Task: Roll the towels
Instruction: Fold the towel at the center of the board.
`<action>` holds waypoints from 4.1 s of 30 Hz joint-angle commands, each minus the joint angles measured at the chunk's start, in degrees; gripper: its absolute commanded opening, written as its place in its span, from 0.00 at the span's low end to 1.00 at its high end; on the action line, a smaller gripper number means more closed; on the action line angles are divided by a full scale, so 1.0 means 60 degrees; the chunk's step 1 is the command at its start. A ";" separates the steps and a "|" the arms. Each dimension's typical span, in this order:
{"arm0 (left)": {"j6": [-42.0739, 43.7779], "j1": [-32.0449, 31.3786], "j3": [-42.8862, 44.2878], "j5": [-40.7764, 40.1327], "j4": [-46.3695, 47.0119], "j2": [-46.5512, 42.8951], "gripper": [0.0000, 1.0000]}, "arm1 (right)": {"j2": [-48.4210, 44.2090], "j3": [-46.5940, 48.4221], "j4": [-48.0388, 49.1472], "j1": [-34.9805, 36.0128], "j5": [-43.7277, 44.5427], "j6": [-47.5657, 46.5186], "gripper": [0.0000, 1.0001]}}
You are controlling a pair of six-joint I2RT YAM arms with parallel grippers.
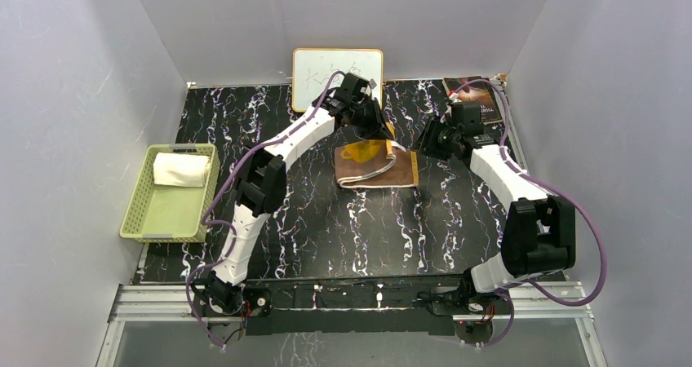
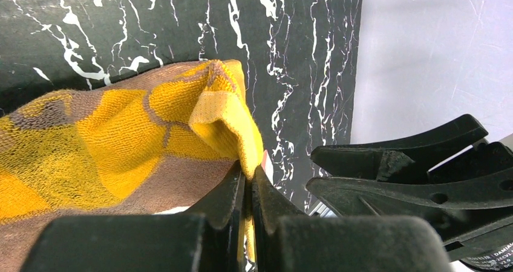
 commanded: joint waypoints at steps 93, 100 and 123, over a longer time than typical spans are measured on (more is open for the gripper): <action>0.3833 0.3650 -0.8330 0.0093 -0.0187 -0.6785 0.62 | 0.3758 -0.0409 -0.0170 0.0230 0.4718 -0.0787 0.00; 0.4104 0.4311 -0.8555 0.0473 -0.0405 -0.7461 0.62 | 0.2745 0.0617 -0.1206 0.0450 0.5114 -0.0533 0.00; 0.3600 0.7235 -0.9065 0.2721 0.0342 -0.8533 0.64 | 0.5166 1.0115 -0.3838 0.5836 0.3520 0.1190 0.00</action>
